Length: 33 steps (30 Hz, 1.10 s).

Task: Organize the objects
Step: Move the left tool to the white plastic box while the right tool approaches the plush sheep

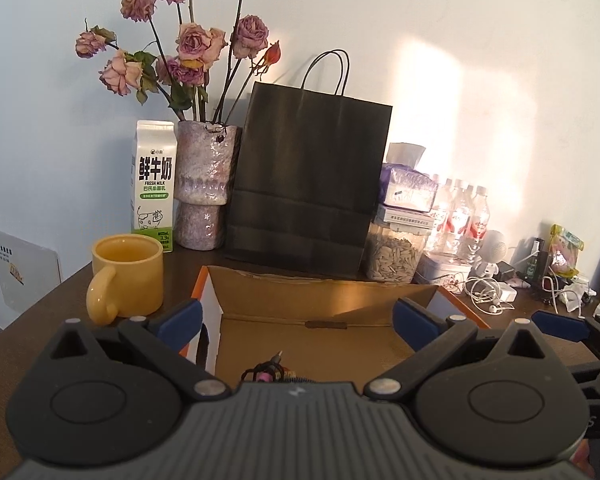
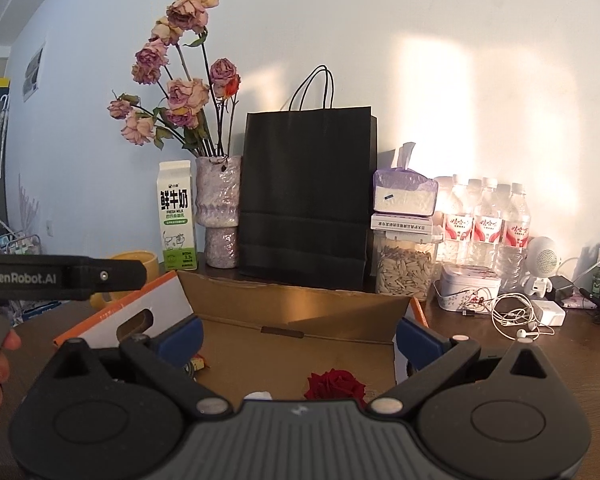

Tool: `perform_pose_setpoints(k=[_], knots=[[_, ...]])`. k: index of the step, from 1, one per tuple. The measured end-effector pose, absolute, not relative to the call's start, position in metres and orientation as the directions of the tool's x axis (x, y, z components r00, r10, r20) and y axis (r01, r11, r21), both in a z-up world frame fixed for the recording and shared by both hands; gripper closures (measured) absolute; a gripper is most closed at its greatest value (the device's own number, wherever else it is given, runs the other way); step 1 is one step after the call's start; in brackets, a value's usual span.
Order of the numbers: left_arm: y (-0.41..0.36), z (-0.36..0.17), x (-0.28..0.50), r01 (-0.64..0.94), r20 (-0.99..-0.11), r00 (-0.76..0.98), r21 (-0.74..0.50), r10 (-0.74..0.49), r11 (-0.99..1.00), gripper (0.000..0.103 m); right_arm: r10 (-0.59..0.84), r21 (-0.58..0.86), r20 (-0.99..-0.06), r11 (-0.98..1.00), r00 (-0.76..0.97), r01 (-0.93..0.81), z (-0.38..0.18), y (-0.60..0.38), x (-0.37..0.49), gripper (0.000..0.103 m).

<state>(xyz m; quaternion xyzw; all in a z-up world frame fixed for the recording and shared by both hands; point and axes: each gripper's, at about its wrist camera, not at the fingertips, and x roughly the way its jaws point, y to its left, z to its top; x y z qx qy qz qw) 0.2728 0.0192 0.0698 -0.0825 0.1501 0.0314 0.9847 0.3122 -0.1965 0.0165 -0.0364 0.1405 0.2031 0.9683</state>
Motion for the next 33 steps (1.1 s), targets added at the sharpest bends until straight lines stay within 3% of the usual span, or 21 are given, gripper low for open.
perform_pose_setpoints(k=[11, 19, 33], knots=[[0.027, 0.067, 0.229, -0.075, -0.356, 0.934, -0.116, 0.029, 0.99, 0.0, 0.363, -0.058, -0.318, 0.915, 0.876, -0.4, 0.015, -0.205, 0.265, 0.0], [0.038, 0.059, 0.191, -0.07, -0.397, 0.917, -0.084, 0.031, 0.994, 0.0, 0.33, -0.076, -0.408, 0.917, 0.851, -0.393, -0.001, -0.215, 0.225, 0.0], [0.061, 0.042, 0.153, -0.122, -0.448, 0.892, -0.095, 0.067, 0.988, 0.0, 0.337, 0.047, -0.517, 0.929, 0.787, -0.367, -0.023, -0.23, 0.22, 0.0]])
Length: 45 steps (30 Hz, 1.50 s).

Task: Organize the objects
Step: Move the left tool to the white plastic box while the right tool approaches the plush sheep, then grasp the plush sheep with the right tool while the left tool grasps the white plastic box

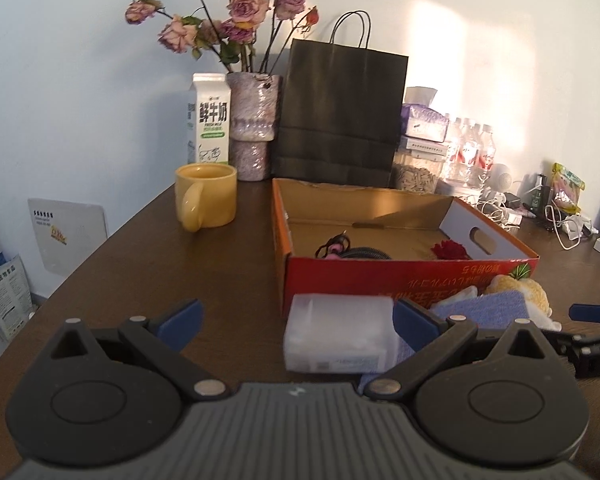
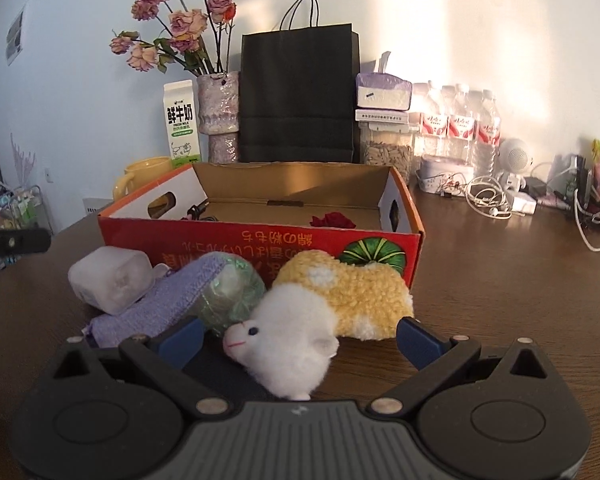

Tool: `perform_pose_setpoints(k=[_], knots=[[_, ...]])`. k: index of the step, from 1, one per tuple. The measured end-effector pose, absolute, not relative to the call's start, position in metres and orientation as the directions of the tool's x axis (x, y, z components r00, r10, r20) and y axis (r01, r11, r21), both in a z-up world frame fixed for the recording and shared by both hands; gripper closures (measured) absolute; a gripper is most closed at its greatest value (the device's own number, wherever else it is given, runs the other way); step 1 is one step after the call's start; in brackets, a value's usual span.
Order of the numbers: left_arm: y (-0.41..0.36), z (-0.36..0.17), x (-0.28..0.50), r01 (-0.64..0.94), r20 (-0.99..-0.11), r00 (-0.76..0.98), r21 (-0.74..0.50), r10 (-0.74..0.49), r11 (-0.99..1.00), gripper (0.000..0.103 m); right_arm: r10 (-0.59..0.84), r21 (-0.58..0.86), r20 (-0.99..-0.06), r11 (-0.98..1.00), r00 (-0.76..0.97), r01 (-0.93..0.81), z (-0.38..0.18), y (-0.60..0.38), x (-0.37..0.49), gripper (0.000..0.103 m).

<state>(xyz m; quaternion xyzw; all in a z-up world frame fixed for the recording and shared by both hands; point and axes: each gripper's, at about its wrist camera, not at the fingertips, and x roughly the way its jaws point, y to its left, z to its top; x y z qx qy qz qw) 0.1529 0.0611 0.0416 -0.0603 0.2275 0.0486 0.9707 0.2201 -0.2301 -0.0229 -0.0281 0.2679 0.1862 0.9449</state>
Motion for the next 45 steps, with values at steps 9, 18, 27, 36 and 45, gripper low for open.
perform_pose_setpoints(k=[9, 18, 27, 36, 45], knots=[[0.069, 0.038, 0.146, -0.144, -0.458, 0.886, -0.111, 0.078, 0.983, 0.0, 0.337, 0.128, -0.574, 0.937, 0.746, -0.324, -0.033, -0.22, 0.248, 0.029], [0.067, 0.034, 0.149, -0.132, -0.471, 0.88, -0.112, 0.064, 0.985, 0.0, 0.364, 0.226, -0.589, 0.931, 0.722, -0.285, -0.046, -0.232, 0.261, 0.043], [0.06, 0.032, 0.155, -0.123, -0.49, 0.87, -0.098, 0.06, 0.988, 0.0, 0.41, 0.263, -0.577, 0.912, 0.706, -0.315, -0.05, -0.242, 0.265, 0.05], [0.047, 0.029, 0.166, -0.113, -0.505, 0.861, -0.081, 0.057, 0.99, 0.0, 0.412, 0.249, -0.483, 0.911, 0.773, -0.33, -0.045, -0.253, 0.246, 0.055], [0.033, 0.02, 0.185, -0.097, -0.529, 0.847, -0.083, 0.039, 0.992, 0.0, 0.405, 0.153, -0.387, 0.914, 0.828, -0.375, -0.04, -0.25, 0.223, 0.055]])
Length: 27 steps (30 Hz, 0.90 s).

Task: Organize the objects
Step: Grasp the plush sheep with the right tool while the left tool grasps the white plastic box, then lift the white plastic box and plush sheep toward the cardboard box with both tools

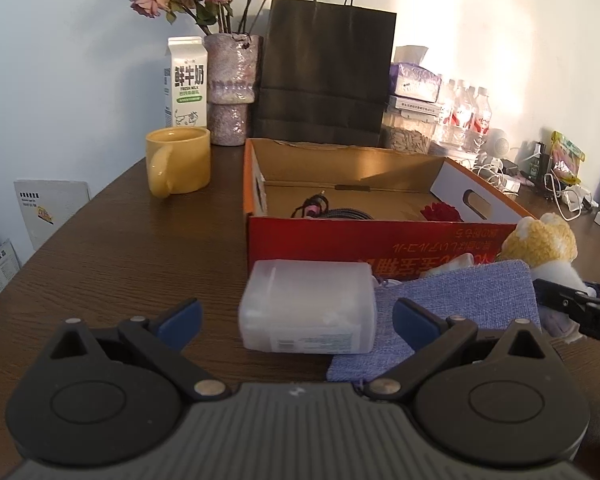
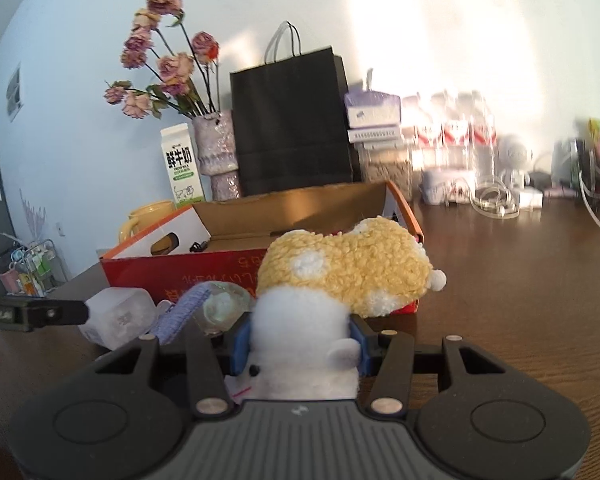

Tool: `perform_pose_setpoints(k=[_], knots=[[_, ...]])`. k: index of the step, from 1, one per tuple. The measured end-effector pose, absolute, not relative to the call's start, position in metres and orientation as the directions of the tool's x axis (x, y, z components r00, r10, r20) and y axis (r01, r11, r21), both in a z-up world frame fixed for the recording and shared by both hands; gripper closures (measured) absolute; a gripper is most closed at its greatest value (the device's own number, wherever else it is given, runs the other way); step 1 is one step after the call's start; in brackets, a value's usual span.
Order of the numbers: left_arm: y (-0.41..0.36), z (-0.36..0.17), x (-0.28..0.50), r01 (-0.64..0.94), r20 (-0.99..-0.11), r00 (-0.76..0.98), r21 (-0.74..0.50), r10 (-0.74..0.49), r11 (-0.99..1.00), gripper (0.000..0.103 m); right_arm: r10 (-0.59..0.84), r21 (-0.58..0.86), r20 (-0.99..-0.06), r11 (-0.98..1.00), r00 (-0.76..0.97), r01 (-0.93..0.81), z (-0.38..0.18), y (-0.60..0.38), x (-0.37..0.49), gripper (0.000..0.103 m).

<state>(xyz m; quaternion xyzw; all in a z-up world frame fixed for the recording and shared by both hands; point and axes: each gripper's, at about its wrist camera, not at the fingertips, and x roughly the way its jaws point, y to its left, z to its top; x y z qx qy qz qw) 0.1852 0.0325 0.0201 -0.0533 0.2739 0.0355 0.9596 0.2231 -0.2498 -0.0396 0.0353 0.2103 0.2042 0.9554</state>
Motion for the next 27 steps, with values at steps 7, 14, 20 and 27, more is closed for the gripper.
perform_pose_setpoints(k=[7, 14, 20, 27], knots=[[0.027, 0.017, 0.205, -0.099, -0.545, 0.838, -0.082, 0.039, 0.992, 0.0, 0.406, 0.136, -0.366, 0.913, 0.837, -0.384, -0.039, -0.249, 0.218, 0.055], [0.028, 0.008, 0.222, -0.114, -0.576, 0.816, -0.098, 0.037, 0.989, 0.0, 0.403, 0.128, -0.367, 0.915, 0.838, -0.383, -0.04, -0.248, 0.217, 0.055], [0.029, -0.001, 0.232, -0.138, -0.592, 0.805, -0.131, 0.034, 0.982, 0.0, 0.401, 0.126, -0.369, 0.915, 0.839, -0.382, -0.04, -0.247, 0.217, 0.055], [0.03, -0.004, 0.232, -0.152, -0.588, 0.808, -0.144, 0.039, 0.978, 0.018, 0.4, 0.125, -0.371, 0.916, 0.838, -0.382, -0.04, -0.247, 0.217, 0.055]])
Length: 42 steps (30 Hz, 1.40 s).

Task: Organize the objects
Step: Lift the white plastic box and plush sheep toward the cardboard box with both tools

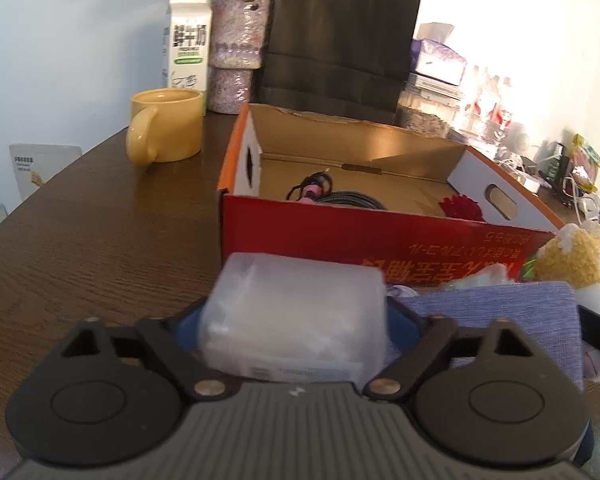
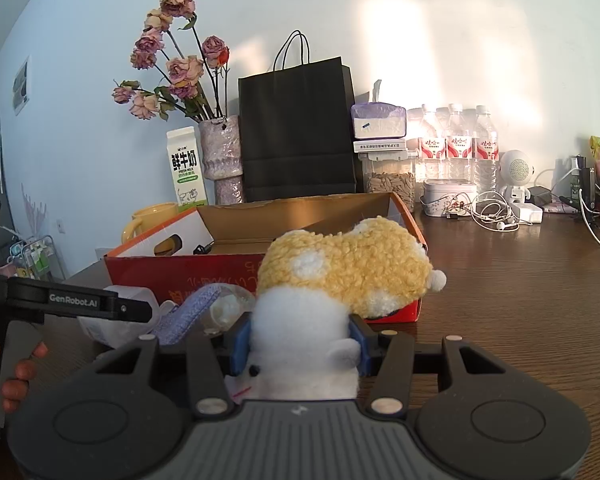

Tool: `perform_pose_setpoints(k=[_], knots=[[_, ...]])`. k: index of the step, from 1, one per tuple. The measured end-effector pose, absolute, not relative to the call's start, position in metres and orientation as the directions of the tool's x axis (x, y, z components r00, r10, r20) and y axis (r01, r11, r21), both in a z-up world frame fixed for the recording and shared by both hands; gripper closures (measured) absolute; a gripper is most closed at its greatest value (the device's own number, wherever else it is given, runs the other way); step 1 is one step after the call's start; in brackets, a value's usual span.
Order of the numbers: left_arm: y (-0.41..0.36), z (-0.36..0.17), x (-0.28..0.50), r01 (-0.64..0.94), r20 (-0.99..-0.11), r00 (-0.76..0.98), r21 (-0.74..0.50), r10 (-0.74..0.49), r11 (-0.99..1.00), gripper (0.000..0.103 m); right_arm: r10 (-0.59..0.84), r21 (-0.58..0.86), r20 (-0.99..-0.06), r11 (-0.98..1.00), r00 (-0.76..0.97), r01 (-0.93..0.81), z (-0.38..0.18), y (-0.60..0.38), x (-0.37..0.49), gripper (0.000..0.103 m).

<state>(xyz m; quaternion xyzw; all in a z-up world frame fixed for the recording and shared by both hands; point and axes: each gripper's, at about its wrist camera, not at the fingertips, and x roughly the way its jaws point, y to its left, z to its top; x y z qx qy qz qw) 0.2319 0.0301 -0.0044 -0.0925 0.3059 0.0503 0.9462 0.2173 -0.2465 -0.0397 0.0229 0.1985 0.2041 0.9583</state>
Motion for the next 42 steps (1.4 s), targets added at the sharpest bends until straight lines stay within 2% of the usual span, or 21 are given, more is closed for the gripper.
perform_pose_setpoints(k=[15, 26, 35, 42], knots=[[0.029, 0.003, 0.212, -0.143, -0.519, 0.854, -0.154, 0.043, 0.978, 0.019, 0.392, 0.124, -0.368, 0.919, 0.843, -0.373, -0.04, -0.249, 0.218, 0.055], [0.035, 0.019, 0.18, -0.143, -0.425, 0.903, -0.151, 0.066, 0.978, 0.019, 0.378, 0.109, -0.357, 0.925, 0.854, -0.364, -0.038, -0.25, 0.216, 0.055], [0.033, 0.052, 0.167, -0.106, -0.32, 0.946, -0.154, 0.052, 0.982, 0.019, 0.368, 0.091, -0.308, 0.929, 0.877, -0.358, -0.021, -0.254, 0.213, 0.055], [0.017, 0.074, 0.184, -0.066, -0.27, 0.963, -0.14, 0.026, 0.988, 0.019, 0.392, 0.076, -0.262, 0.919, 0.882, -0.386, 0.004, -0.247, 0.225, 0.055]])
